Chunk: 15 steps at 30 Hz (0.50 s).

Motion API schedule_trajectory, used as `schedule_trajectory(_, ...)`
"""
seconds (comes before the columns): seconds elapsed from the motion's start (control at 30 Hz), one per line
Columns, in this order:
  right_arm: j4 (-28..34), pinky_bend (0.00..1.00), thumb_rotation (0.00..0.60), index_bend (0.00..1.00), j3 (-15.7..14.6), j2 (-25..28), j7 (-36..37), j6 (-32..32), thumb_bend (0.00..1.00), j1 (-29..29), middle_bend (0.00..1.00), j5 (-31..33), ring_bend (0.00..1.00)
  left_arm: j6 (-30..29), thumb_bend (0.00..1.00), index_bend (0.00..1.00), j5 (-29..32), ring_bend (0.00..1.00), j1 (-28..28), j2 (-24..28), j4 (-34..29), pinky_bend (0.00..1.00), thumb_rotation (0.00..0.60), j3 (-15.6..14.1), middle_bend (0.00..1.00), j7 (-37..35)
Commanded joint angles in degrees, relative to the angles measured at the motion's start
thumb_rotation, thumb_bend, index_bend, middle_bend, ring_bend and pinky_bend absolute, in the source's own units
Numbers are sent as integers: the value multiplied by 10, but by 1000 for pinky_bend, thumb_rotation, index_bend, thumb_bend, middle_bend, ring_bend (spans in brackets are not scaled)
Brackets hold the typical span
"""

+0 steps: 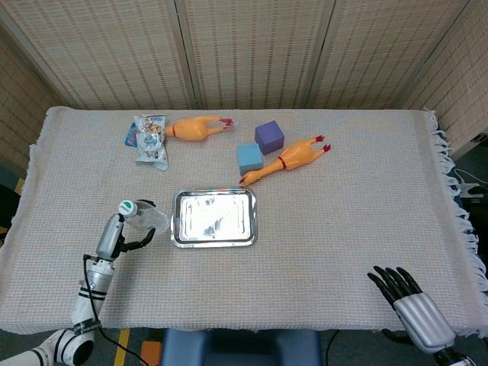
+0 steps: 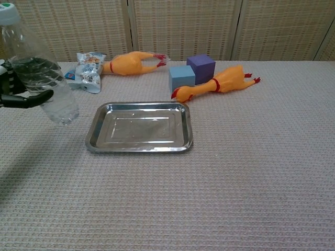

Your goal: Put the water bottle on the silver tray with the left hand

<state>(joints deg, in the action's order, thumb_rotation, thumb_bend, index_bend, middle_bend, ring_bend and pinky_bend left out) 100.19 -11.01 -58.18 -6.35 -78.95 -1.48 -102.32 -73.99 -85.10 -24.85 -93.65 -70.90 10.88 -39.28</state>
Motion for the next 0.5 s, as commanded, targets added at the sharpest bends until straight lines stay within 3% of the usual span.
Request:
schedule_trajectory(0.03, -1, 0, 600, 0, 2, 0, 4, 7, 0, -4, 0, 6, 0, 26, 581, 345, 14, 235, -27, -24, -18, 421, 600, 15, 408, 28)
schedule_trajectory(0.27, 0, 0, 600, 0, 5, 2, 9, 17, 0, -9, 0, 16, 0, 58, 581, 342, 32, 230, -59, -70, 7, 413, 600, 19, 404, 67)
schedule_trajectory(0.5, 1, 0, 600, 0, 6, 8, 25, 19, 0, -13, 0, 22, 0, 80, 580, 334, 45, 215, -81, -119, 63, 292, 600, 19, 398, 86)
